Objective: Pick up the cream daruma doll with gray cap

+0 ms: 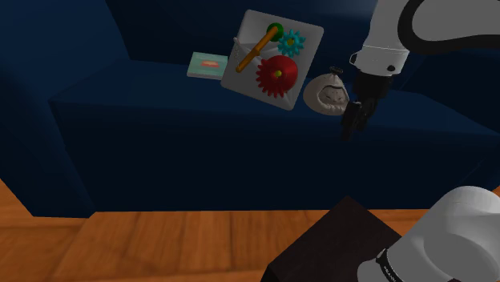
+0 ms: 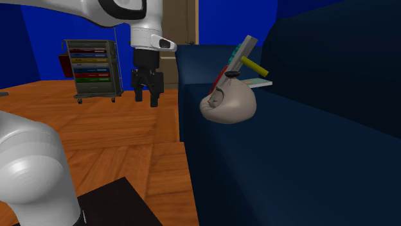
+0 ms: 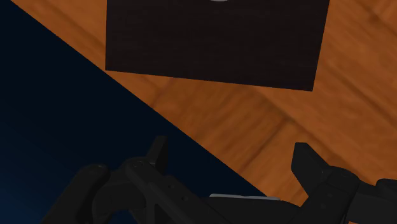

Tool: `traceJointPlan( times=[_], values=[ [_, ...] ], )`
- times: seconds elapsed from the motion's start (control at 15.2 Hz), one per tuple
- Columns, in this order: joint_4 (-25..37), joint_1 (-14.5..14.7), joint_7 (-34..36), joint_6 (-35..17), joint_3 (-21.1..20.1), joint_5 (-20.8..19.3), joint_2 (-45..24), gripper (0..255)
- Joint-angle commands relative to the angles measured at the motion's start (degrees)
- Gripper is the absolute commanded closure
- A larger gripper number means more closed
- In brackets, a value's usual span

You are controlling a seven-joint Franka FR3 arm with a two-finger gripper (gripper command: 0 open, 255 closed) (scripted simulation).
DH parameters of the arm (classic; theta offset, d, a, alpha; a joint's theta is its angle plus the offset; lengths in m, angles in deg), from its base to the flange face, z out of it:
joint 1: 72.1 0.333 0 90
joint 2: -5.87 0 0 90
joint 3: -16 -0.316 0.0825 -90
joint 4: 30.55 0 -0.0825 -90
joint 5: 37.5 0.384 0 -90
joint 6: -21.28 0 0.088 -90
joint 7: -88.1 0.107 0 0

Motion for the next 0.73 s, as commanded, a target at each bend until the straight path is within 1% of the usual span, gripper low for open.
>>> traceJointPlan(
  times=[0.0, 0.33, 0.66],
  values=[
    [0.00, 0.00, 0.00, 0.00, 0.00, 0.00, 0.00, 0],
    [9.21, -1.69, -4.75, 0.62, 3.80, -3.12, -8.12, 0],
    [19.84, -2.79, -9.38, 2.12, 7.18, -5.05, -16.67, 0]
  ],
)
